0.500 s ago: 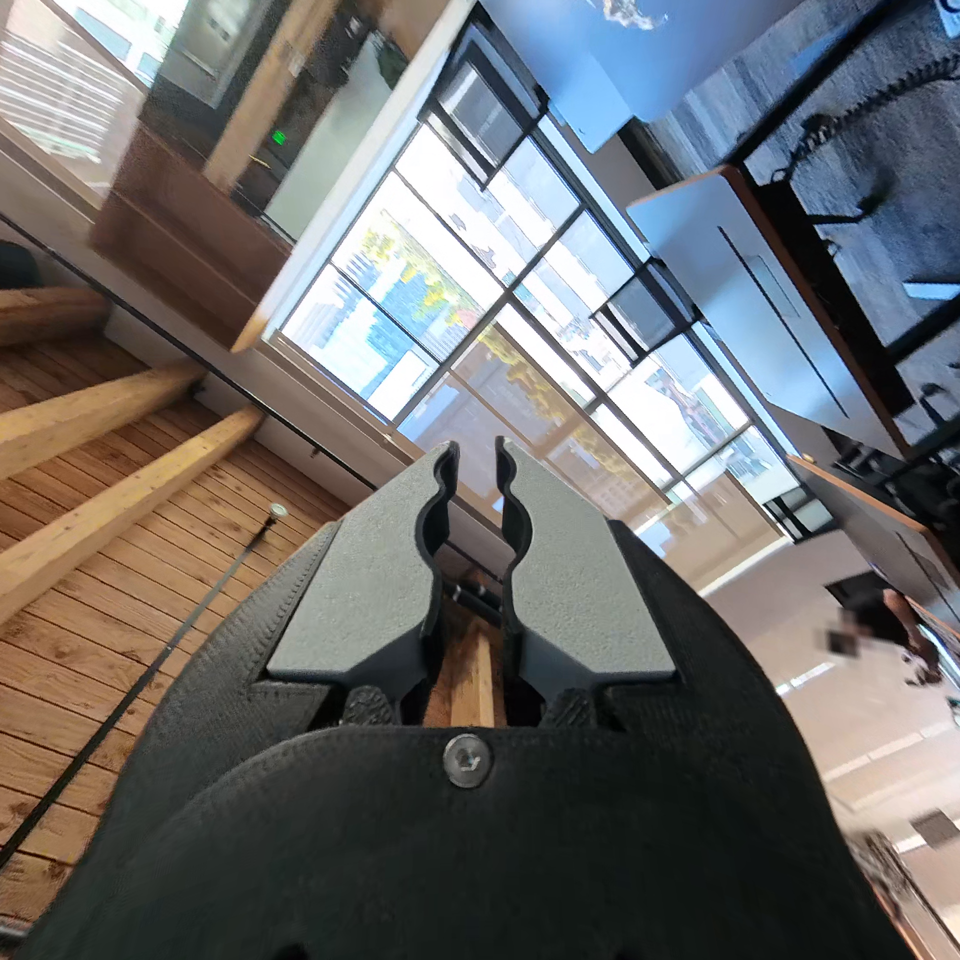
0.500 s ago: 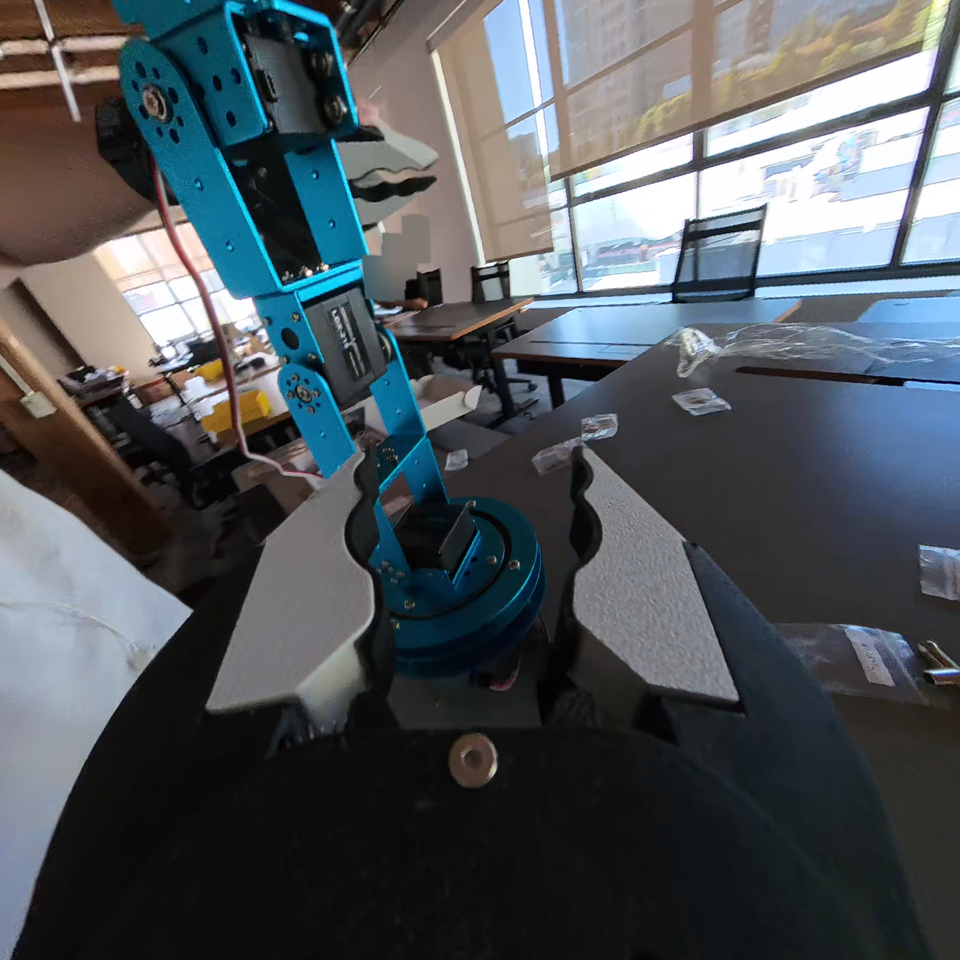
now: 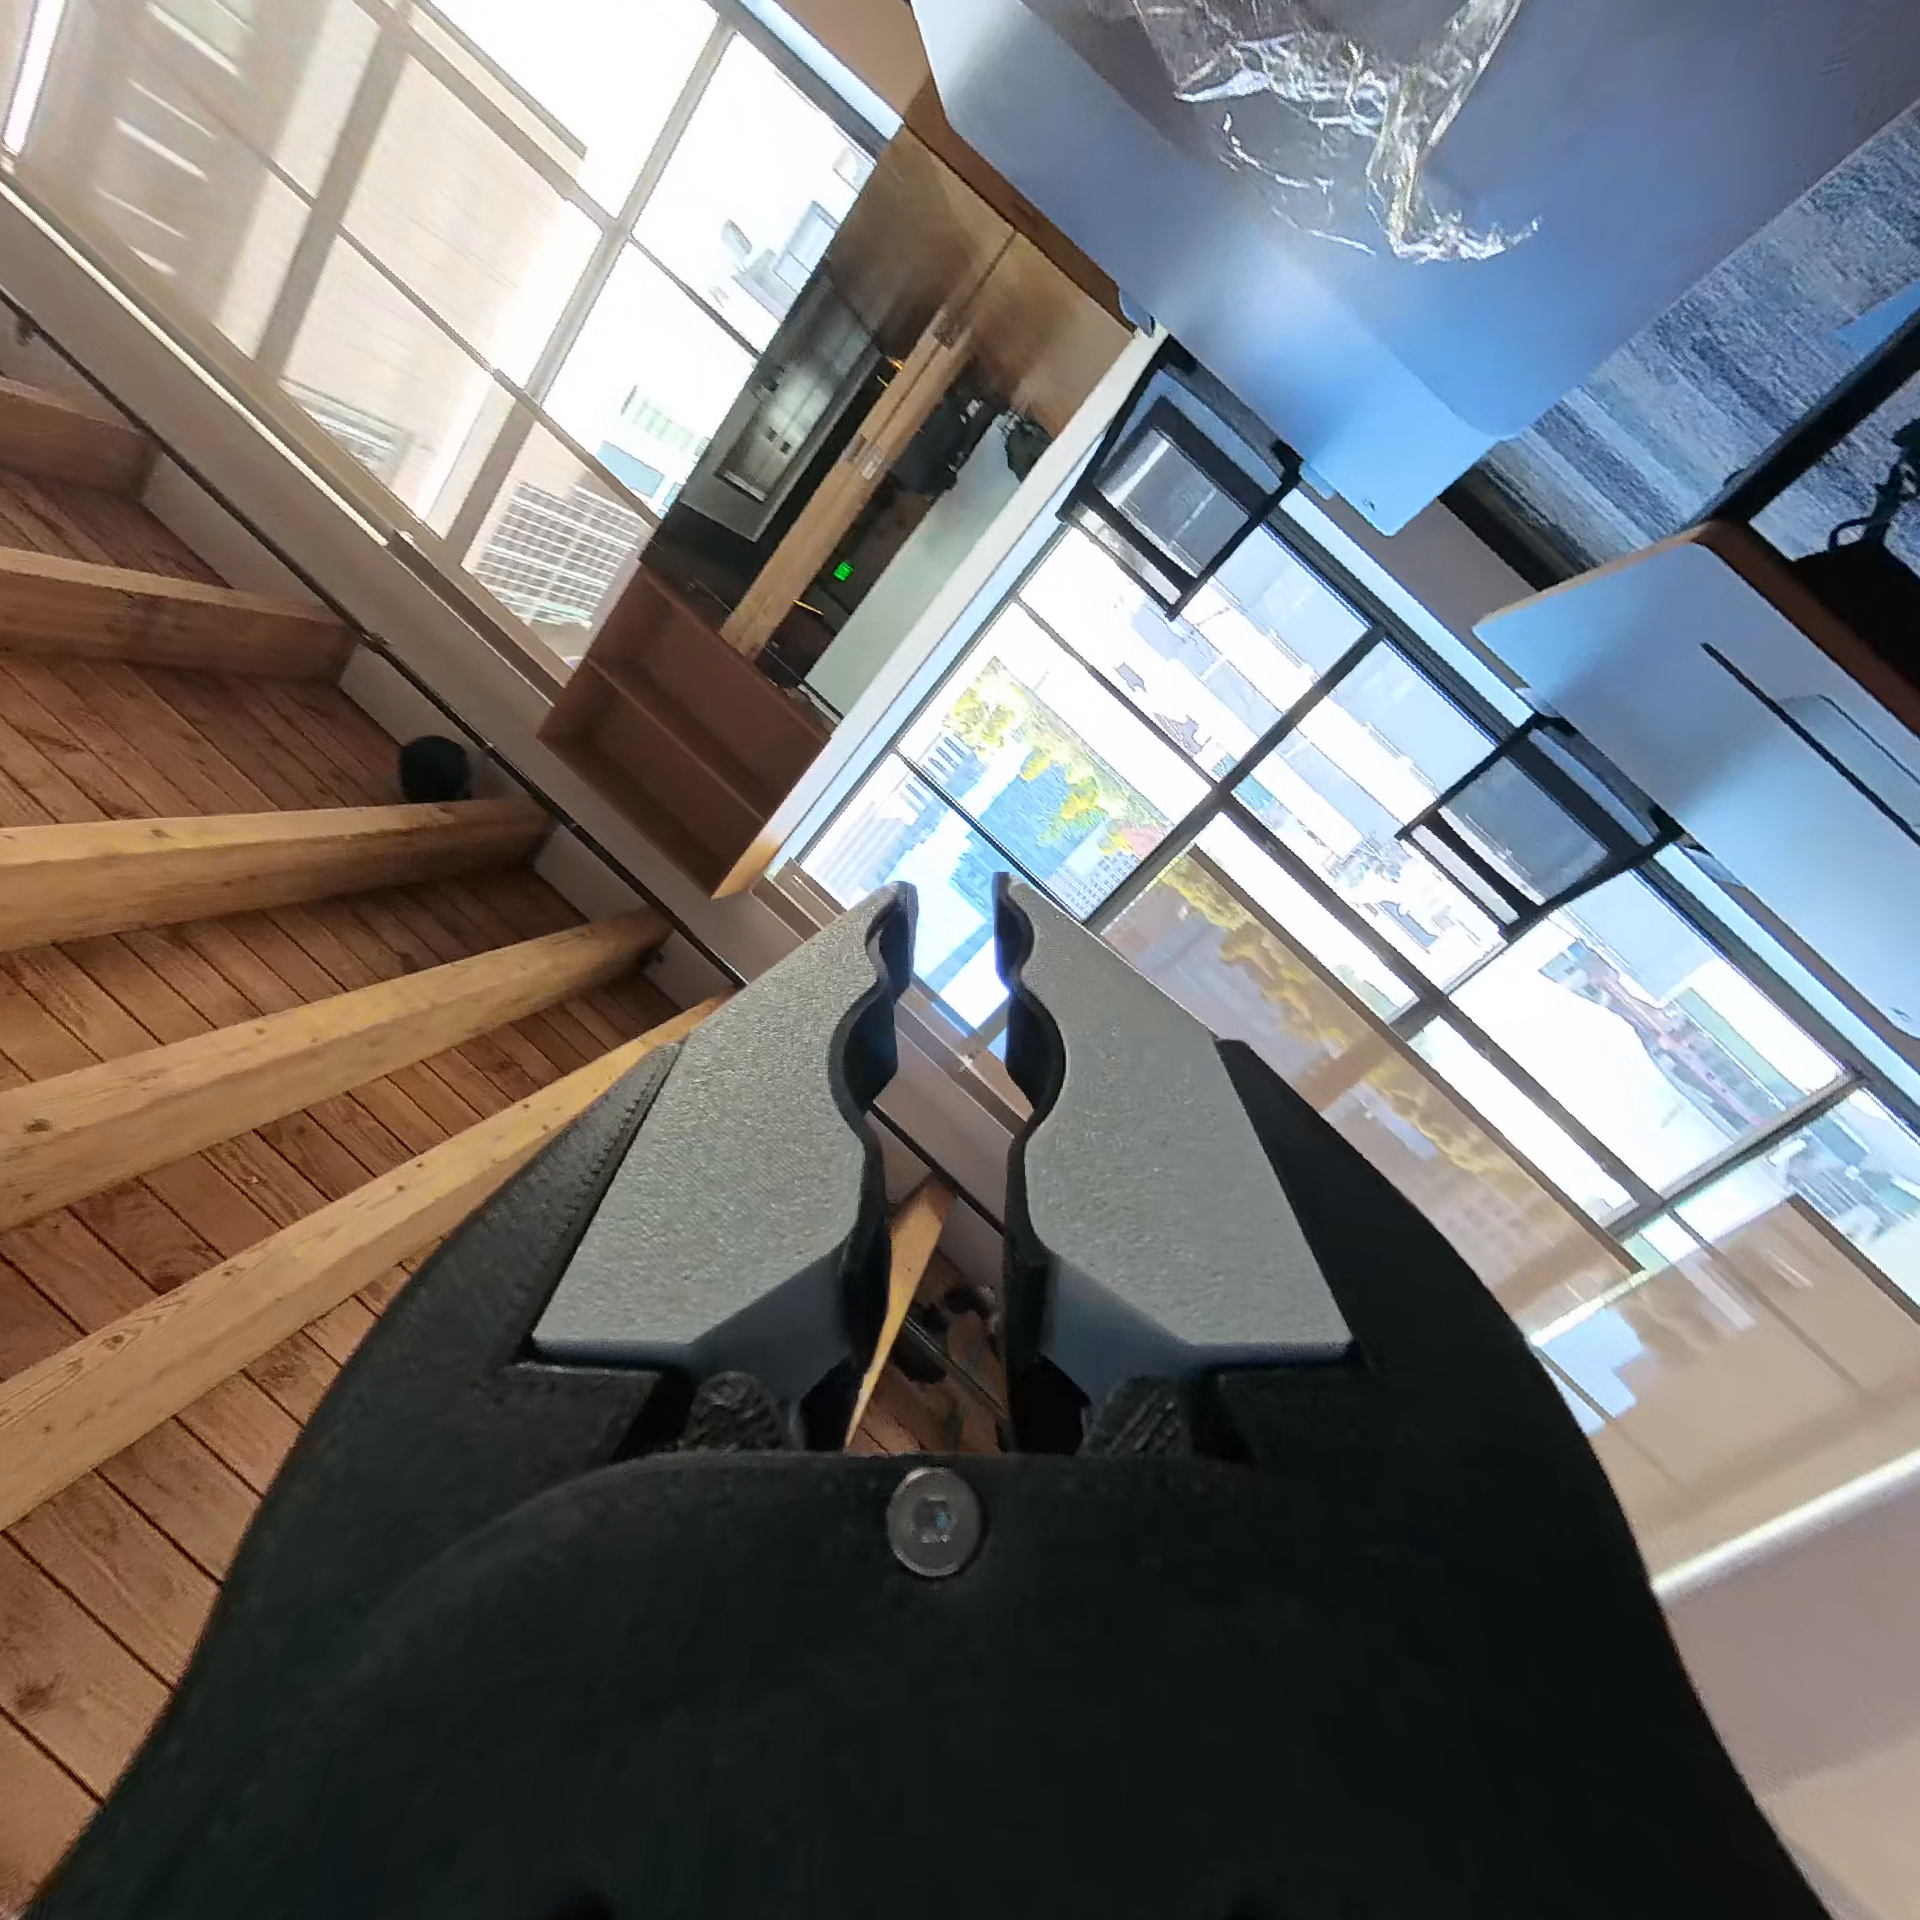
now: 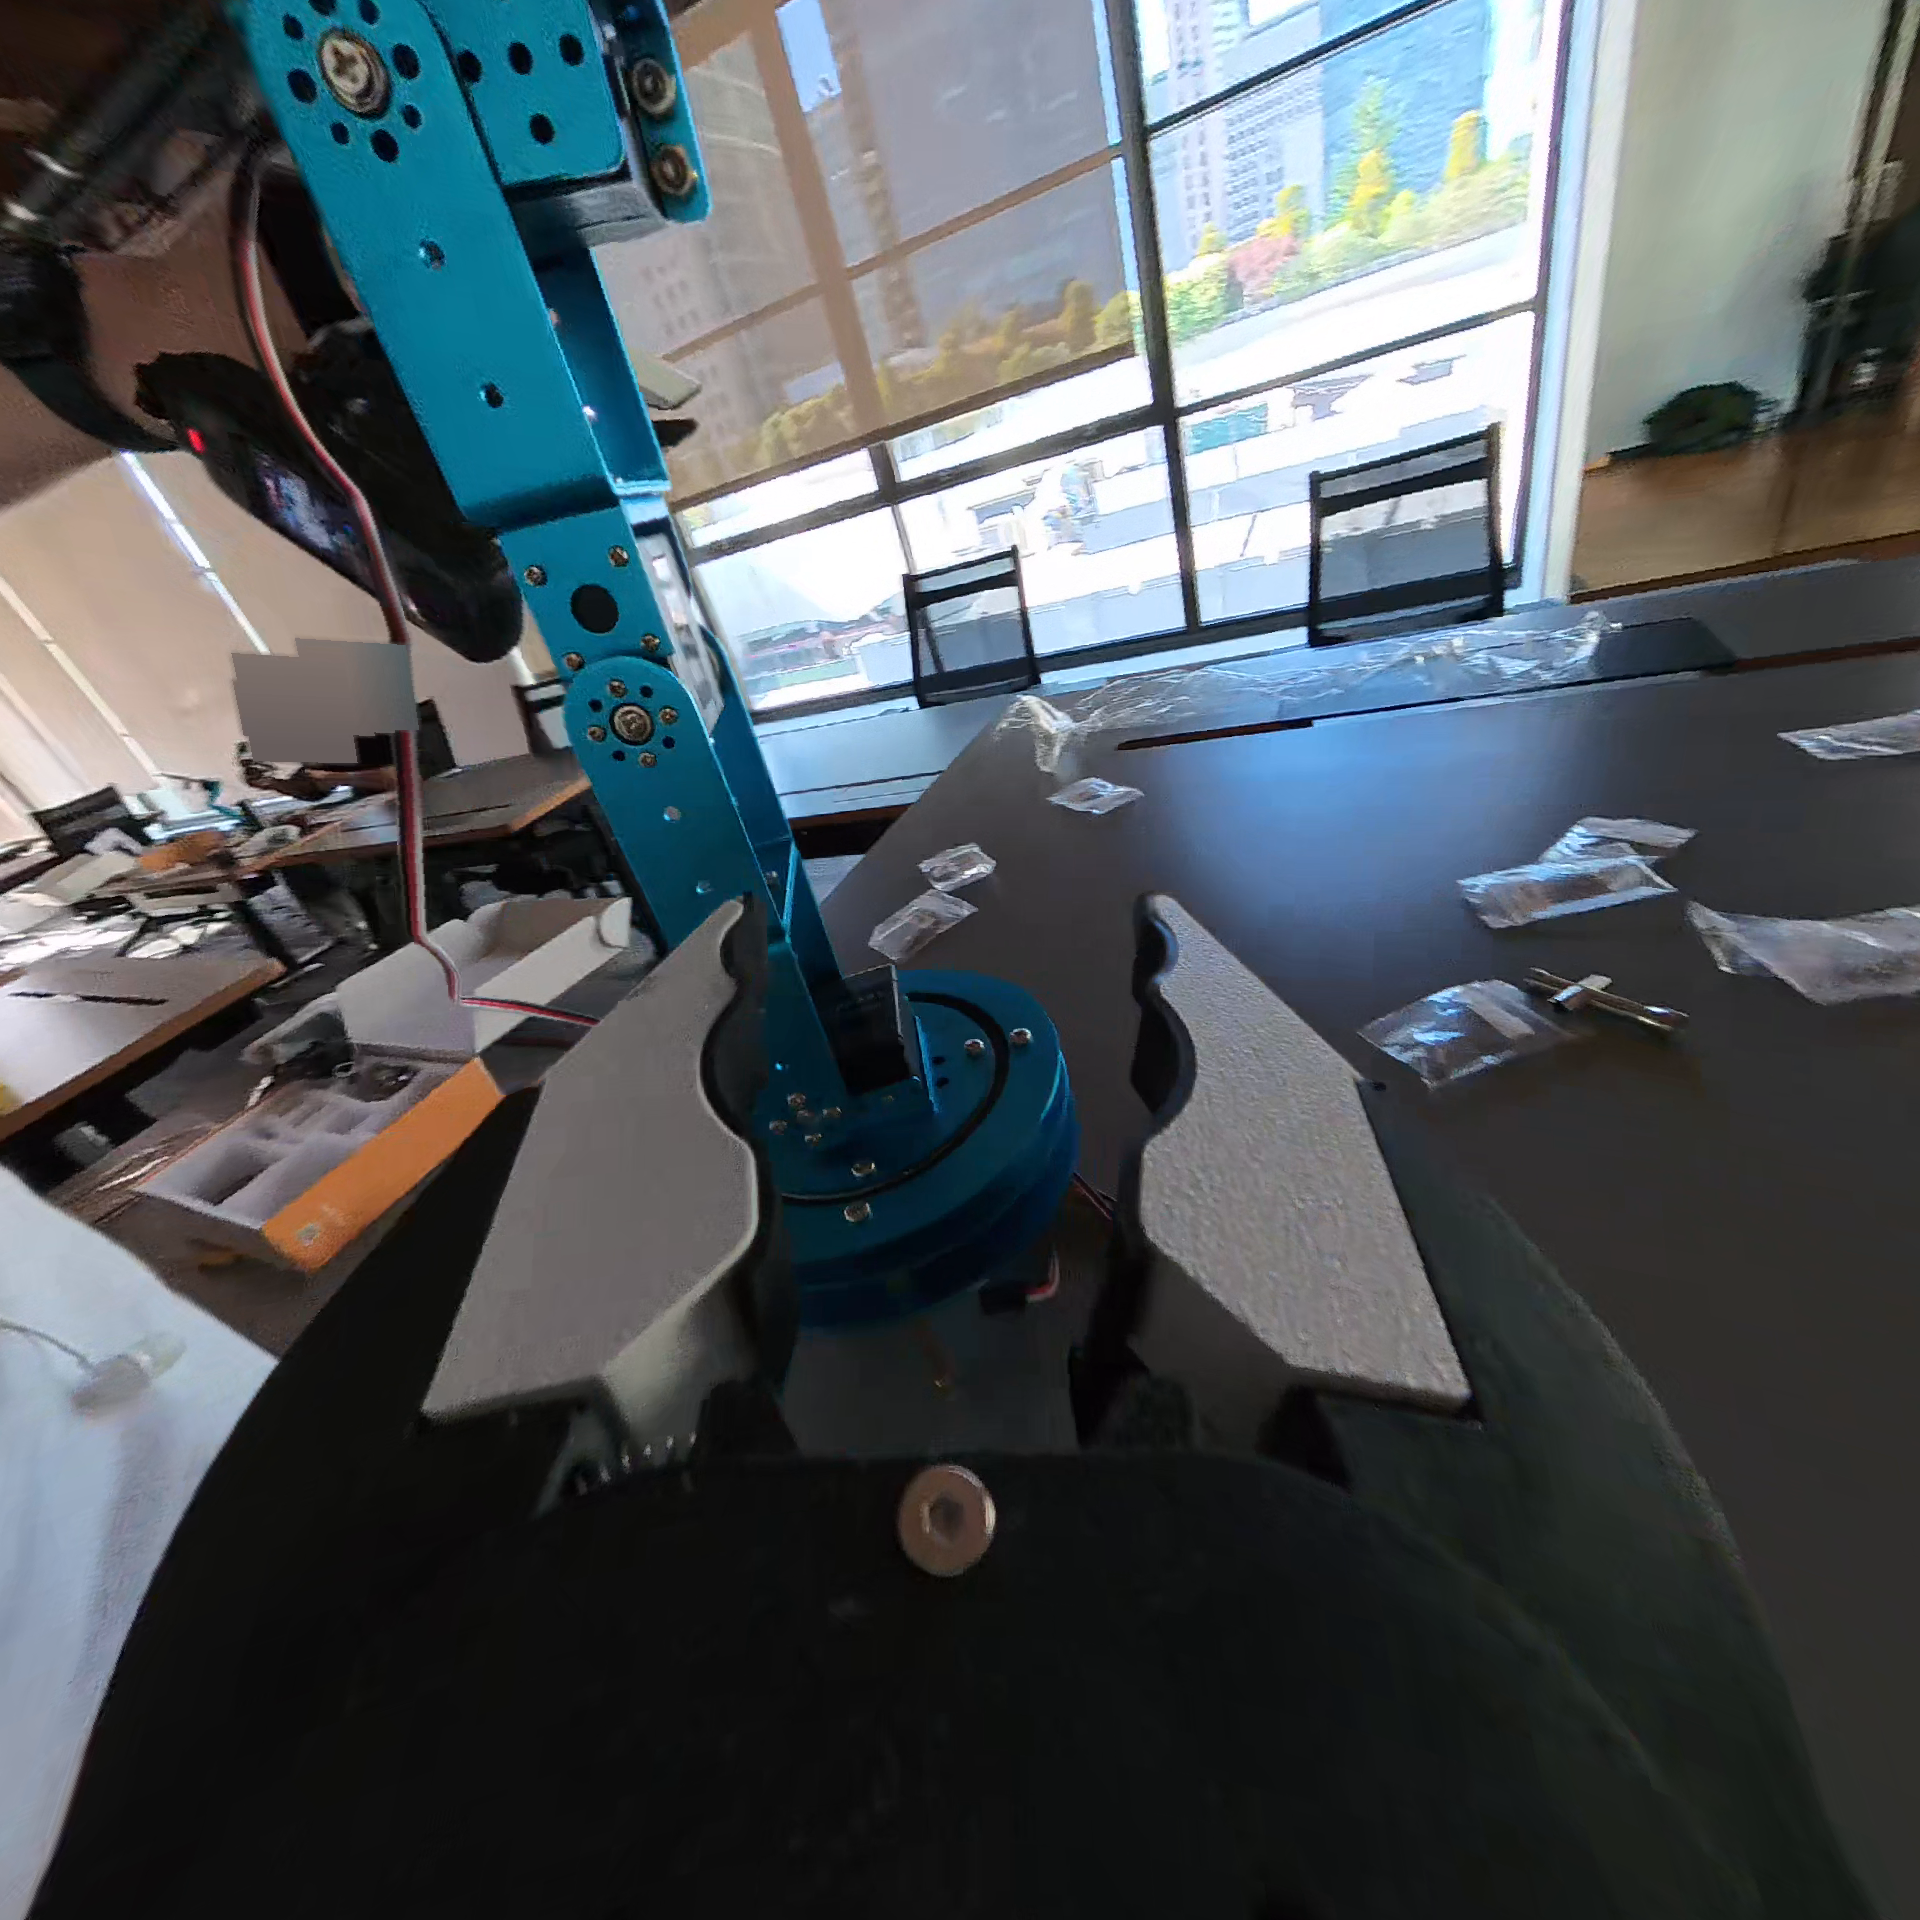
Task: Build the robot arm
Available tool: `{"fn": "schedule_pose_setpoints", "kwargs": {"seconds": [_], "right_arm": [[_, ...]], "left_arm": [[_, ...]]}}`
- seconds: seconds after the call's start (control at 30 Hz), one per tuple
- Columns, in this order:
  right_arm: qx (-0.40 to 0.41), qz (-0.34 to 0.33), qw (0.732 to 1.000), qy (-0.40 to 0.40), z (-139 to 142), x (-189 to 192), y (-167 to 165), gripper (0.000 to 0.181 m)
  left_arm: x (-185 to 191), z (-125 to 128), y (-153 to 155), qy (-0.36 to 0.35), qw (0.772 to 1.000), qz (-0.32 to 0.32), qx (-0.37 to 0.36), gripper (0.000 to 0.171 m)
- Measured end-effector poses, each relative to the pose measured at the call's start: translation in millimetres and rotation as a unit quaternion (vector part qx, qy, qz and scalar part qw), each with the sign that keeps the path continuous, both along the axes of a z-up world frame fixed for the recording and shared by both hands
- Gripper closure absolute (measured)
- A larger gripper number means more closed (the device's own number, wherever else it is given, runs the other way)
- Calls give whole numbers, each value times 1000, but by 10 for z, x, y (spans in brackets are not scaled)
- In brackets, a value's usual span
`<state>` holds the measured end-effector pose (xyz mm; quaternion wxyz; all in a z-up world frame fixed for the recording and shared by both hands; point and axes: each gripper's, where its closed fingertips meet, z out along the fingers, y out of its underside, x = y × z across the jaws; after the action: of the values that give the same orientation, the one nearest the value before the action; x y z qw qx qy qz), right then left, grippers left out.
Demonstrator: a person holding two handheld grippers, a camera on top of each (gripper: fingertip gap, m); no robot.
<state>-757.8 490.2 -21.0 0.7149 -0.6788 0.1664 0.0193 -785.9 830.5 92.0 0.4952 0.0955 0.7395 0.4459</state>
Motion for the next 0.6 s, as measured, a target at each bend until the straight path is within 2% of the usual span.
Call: {"fn": "schedule_pose_setpoints", "kwargs": {"seconds": [0.2, 0.6], "right_arm": [[11, -43, 999, -15, 107, -36, -173, 113], [20, -55, 998, -6, 31, -184, -223, 113]], "left_arm": [[30, 19, -96, 1, 1000, -29, 3, 159], [35, 88, -247, -3, 999, -52, 10, 160]]}}
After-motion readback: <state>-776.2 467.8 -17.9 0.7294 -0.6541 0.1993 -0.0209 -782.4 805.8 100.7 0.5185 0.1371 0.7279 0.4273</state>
